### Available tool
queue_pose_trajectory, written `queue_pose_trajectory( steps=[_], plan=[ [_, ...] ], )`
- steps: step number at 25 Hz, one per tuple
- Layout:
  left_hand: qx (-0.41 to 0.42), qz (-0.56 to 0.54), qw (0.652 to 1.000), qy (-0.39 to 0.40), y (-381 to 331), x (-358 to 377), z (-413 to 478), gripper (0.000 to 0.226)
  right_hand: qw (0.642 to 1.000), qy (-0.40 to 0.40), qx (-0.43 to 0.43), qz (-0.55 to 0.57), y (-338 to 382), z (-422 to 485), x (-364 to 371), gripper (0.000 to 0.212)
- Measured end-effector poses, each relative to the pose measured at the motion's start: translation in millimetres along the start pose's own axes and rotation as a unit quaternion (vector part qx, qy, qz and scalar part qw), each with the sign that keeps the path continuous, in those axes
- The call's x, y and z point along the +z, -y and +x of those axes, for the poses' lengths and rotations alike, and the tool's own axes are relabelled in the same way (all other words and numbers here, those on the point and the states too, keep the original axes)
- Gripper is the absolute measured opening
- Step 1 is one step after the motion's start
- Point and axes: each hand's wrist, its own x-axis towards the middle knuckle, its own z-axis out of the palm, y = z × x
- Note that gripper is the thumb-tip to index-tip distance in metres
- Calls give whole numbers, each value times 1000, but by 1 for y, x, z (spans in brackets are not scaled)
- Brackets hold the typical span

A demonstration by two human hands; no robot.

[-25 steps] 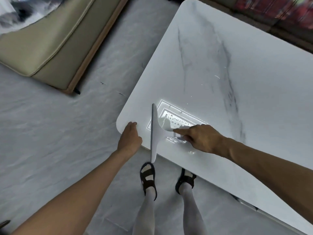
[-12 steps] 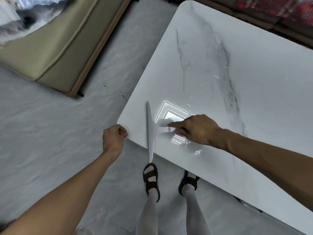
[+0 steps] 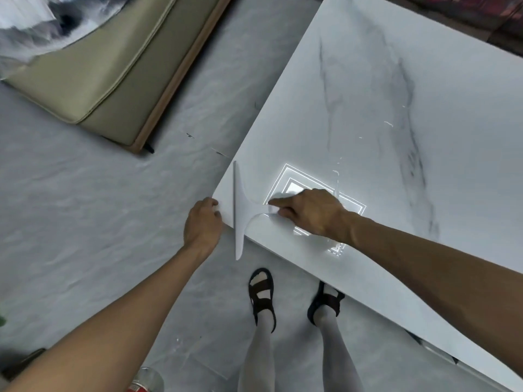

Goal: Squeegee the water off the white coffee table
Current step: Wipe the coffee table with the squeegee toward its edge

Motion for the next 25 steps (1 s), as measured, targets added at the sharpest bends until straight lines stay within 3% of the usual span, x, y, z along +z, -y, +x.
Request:
queue_pose_trajectory(
  steps=[4,8,10,13,18,21,25],
  plan=[
    [99,52,990,83,-36,32,-10,53,995,-7,99,-20,-69,-80,-8,38],
    [119,95,980,126,-67,56,-17,44,978,-9,209,-19,-125,-150,-27,38],
    [104,94,984,106,-72,56,-17,38,973,-19,226,-36,-133,-166,-37,37],
    [61,21,997,40,-62,42,-9,30,986,-16,162,-18,-109,-135,-47,37],
    [-2,-58,996,-71,-24,4,10,12,1000,25,4,-16,-18,3,-38,38],
    [-4,-30,995,-96,-11,-6,17,7,1000,7,3,-6,0,44,-32,39],
    [39,21,999,-8,-21,9,13,27,995,-44,92,13,-50,8,-34,38]
  ],
)
